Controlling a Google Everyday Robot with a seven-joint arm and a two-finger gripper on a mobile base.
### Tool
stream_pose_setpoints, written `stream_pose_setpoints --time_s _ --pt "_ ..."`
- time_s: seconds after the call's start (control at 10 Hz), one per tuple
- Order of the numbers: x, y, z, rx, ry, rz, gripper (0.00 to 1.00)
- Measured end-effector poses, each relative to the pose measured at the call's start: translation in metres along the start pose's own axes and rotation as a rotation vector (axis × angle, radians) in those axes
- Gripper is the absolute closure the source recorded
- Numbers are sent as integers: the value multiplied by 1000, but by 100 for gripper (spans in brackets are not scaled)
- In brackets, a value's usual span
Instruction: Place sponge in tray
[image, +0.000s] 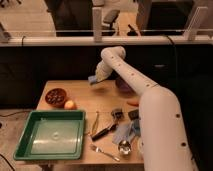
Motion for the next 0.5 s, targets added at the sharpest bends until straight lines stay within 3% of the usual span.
stream_pose_setpoints --time_s 0.5 --pt "-81 7 -27 4 -141 -235 97"
